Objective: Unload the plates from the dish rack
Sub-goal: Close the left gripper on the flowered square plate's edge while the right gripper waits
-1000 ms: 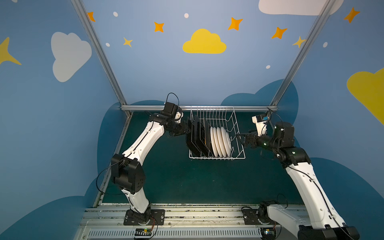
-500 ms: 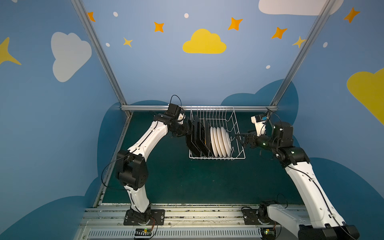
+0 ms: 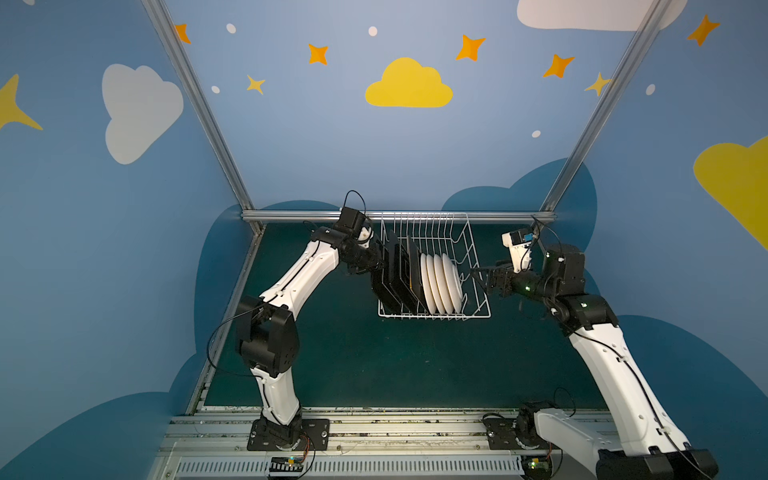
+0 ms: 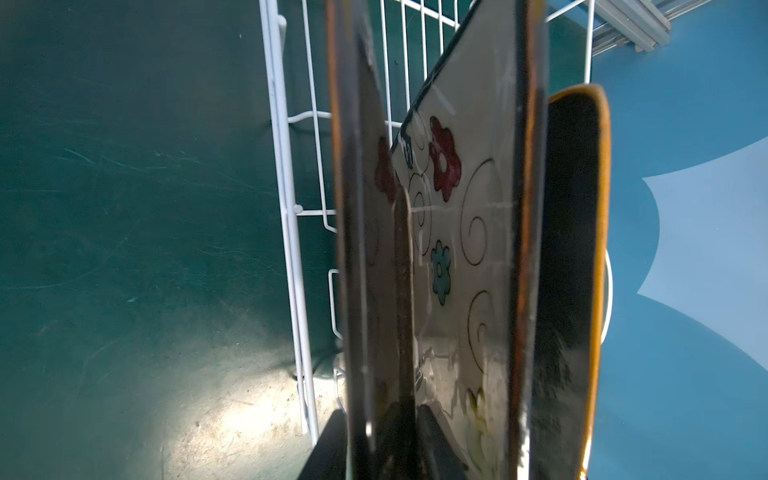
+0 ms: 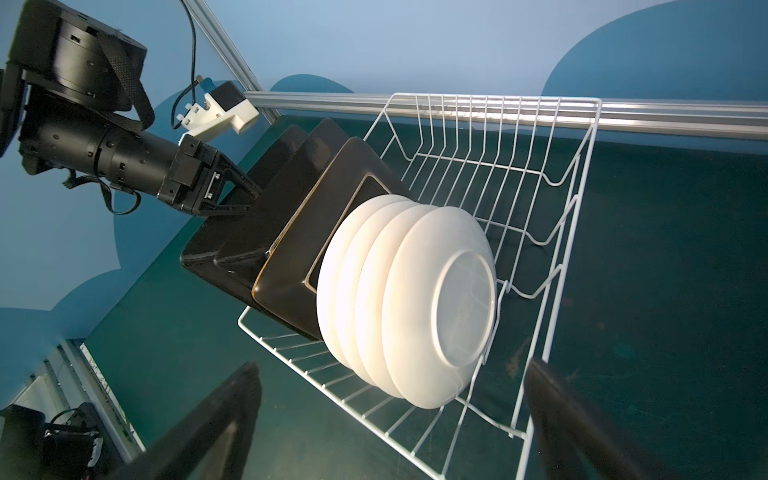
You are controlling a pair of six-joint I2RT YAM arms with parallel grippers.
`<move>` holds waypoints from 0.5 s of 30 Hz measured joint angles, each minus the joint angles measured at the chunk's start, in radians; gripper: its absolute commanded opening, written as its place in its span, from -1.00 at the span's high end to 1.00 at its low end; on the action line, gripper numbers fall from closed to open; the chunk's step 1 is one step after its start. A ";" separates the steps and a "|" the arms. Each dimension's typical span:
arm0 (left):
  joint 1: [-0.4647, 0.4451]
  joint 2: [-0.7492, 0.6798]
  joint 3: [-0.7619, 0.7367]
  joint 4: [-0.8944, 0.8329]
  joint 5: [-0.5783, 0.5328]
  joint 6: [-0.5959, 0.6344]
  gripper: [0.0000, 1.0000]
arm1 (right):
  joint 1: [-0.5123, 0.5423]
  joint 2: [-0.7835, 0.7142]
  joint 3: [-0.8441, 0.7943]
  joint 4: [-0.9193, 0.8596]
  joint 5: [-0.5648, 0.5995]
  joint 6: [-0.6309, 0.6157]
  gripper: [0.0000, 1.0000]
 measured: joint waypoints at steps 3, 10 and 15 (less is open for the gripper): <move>-0.002 0.007 0.002 0.000 0.003 -0.009 0.43 | 0.002 0.000 -0.005 0.005 0.005 0.003 -0.96; -0.005 0.010 0.002 0.002 0.014 -0.030 0.54 | 0.004 0.000 -0.005 0.008 0.018 0.006 -0.96; -0.008 0.010 0.002 0.005 0.019 -0.036 0.63 | 0.004 0.000 -0.005 0.010 0.022 0.006 -0.96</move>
